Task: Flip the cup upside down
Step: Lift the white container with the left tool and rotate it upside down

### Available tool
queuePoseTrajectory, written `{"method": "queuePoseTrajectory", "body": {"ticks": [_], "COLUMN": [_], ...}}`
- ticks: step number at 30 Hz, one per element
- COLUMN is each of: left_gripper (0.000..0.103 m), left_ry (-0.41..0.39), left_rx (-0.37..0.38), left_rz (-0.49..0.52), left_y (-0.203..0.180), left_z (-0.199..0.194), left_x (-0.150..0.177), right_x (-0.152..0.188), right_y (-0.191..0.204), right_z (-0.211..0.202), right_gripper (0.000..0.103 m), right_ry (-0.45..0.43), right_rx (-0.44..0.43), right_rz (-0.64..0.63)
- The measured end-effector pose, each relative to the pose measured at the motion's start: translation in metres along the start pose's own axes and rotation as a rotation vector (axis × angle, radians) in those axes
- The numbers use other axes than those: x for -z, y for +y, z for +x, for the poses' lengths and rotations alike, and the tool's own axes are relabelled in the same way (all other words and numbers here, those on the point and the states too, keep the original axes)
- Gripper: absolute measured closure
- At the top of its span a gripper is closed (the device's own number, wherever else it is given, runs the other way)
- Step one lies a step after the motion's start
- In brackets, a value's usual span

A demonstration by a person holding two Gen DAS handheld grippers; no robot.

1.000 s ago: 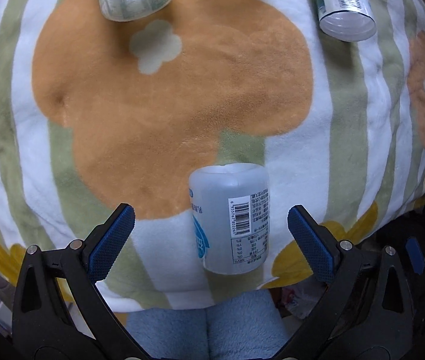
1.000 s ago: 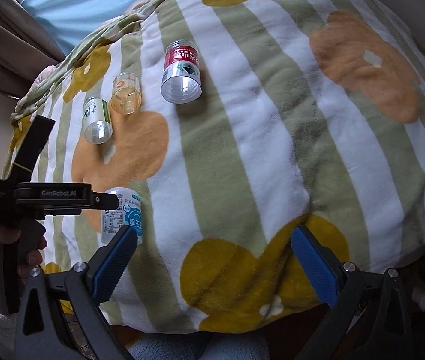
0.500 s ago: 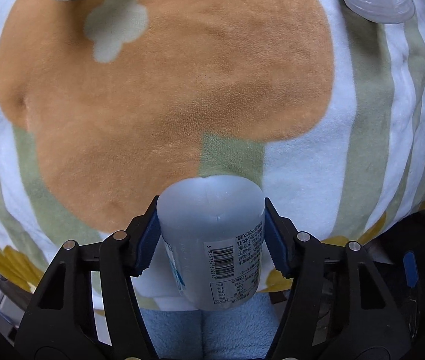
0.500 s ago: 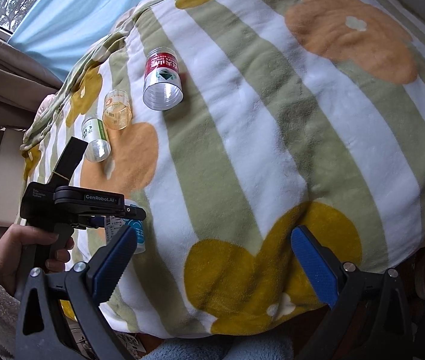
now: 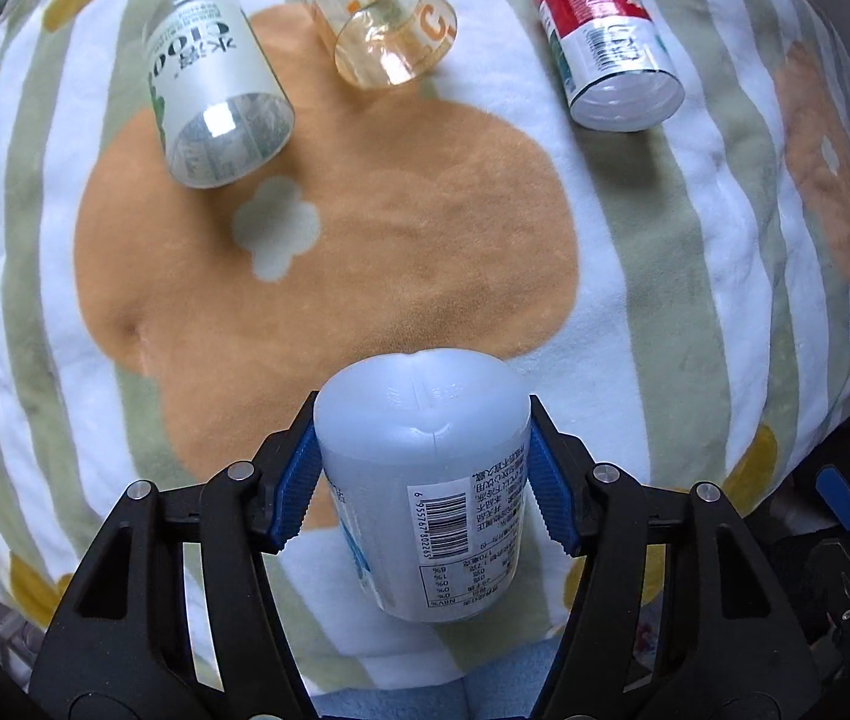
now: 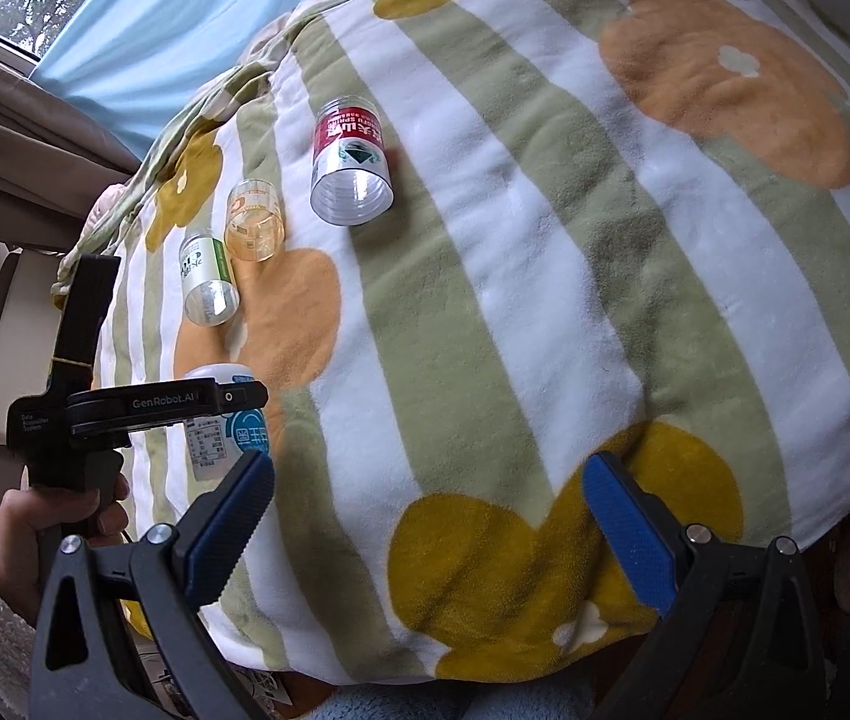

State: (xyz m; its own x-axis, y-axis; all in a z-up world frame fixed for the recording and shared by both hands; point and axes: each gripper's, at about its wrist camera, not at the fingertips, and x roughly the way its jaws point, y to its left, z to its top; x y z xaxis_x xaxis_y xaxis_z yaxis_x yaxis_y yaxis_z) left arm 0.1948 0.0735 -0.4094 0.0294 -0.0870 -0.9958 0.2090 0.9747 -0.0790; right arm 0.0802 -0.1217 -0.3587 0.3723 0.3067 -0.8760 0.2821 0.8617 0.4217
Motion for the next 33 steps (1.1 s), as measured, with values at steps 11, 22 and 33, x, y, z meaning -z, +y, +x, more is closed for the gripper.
{"method": "queuePoseTrajectory", "body": {"ticks": [11,22,33], "left_gripper": [0.044,0.044,0.044], "left_ry": [-0.376,-0.498,-0.458], "left_rx": [0.031,0.056,0.039], "left_rz": [0.013,-0.04,-0.001], "left_y": [0.018,0.023,0.02], "left_z": [-0.035,0.006,0.006], "left_x": [0.025,0.059,0.081], "right_x": [0.016,0.029,0.032], "right_y": [0.014,0.008,0.007], "right_z": [0.017,0.04,0.053], "right_gripper": [0.001,0.001,0.001], "right_ry": [0.006,0.02,0.044], "right_rx": [0.007,-0.005,-0.017], "right_rz": [-0.085,-0.079,-0.083]}}
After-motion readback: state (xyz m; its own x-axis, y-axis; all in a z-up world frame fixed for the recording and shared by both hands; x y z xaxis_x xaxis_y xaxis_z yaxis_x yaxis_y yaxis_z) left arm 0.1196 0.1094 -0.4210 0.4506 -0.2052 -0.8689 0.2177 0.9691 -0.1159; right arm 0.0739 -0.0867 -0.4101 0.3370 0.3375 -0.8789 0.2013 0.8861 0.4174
